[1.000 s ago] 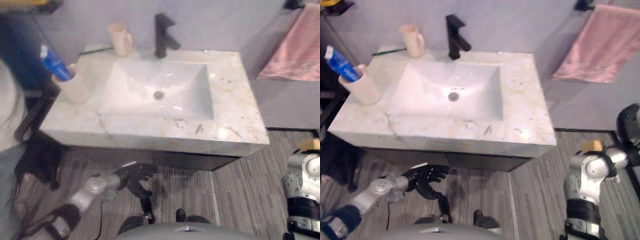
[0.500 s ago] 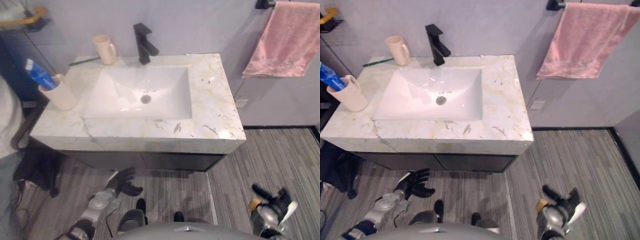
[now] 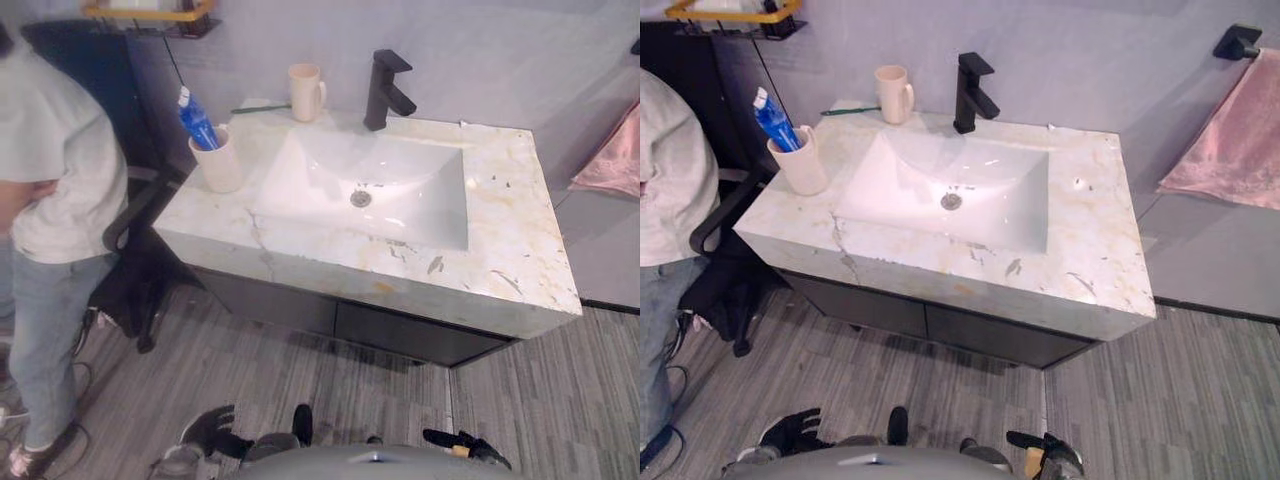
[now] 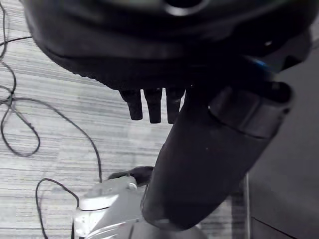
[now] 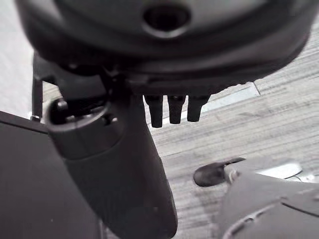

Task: Organize the bathroom.

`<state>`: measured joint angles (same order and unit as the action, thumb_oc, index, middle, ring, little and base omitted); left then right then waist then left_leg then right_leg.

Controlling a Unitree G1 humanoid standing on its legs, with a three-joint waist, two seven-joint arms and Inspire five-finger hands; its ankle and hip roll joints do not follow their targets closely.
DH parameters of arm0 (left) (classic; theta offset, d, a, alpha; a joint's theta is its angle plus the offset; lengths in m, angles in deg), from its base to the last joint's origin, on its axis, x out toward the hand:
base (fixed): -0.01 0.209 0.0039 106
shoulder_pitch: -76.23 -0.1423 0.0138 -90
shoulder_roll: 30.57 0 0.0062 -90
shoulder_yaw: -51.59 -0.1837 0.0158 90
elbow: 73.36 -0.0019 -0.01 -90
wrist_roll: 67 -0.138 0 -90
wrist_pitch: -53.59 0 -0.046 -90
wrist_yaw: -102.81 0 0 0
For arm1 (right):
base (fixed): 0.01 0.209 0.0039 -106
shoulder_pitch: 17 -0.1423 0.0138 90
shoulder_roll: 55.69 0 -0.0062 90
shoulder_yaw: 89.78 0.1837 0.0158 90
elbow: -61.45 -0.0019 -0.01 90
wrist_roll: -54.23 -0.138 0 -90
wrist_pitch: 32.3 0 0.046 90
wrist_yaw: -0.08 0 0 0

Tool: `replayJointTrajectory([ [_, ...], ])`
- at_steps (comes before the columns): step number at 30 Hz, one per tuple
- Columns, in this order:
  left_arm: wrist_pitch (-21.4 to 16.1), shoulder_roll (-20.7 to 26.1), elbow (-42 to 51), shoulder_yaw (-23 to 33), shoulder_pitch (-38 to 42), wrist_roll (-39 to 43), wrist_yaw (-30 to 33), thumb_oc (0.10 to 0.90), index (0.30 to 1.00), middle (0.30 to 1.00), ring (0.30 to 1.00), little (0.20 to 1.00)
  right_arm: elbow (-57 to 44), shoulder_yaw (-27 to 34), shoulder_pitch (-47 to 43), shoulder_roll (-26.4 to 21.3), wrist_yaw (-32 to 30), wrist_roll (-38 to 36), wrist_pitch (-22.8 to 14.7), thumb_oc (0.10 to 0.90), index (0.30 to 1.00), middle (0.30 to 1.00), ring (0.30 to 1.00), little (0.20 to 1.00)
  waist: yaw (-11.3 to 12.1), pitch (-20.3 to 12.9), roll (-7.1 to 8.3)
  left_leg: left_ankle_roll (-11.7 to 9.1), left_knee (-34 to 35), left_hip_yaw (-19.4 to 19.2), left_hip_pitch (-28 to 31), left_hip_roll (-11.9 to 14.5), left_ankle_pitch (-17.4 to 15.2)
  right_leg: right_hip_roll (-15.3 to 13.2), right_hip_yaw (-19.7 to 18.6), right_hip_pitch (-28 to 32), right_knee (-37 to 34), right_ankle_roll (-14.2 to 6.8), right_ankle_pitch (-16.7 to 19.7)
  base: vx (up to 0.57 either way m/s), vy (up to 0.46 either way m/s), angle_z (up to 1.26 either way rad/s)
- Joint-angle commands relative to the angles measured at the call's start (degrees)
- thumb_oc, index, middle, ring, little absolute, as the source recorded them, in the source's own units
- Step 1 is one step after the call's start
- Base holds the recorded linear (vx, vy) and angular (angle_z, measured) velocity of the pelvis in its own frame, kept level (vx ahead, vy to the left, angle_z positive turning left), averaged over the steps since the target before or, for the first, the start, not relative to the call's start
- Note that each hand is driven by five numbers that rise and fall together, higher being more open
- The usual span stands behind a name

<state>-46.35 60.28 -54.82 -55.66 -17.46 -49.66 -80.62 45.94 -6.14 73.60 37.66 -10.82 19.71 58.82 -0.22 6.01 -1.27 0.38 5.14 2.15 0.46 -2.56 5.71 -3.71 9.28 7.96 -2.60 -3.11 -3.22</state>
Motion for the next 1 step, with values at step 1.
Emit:
replayJointTrajectory([
  [1,-0.9,-0.2,-1.0,0.3,3.2,-0.6,-2.1,0.8,0.9,0.9,0.9,0.9,0.8,-0.8,0.3,-2.9,-0.2,0.2,0.6,0.8,0.9,0.9,0.9,0.9,0.3,-0.2,0.89,1.2,-0.1,0.5,2.6,-0.3,-6.6,2.2,-2.3,-5.5,0.0,-0.8,3.2,-0.03,0.114,0.01],
])
